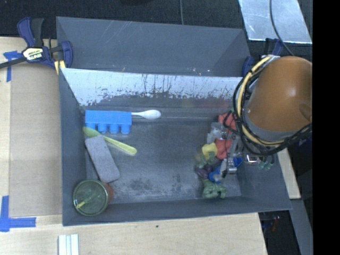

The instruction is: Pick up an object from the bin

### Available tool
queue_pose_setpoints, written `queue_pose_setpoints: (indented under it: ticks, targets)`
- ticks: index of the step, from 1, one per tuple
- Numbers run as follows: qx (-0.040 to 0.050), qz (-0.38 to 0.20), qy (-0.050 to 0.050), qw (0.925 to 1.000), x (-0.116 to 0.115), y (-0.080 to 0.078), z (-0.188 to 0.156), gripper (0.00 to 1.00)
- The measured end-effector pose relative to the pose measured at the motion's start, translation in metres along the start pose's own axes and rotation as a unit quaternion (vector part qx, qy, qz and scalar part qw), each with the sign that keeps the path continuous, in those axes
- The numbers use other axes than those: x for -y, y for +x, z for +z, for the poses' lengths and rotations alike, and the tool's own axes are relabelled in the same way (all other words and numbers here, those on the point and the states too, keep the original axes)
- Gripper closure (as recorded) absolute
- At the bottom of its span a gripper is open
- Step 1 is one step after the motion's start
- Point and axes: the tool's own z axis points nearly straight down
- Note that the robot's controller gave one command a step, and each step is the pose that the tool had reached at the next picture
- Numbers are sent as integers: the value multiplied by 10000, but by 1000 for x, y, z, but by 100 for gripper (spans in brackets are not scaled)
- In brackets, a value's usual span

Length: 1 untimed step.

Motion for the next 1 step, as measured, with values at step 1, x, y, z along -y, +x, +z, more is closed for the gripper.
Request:
queue_pose_setpoints:
  ticks: [1]
  targets:
    - [32,-4,3,10000,0,-1,-3,0]
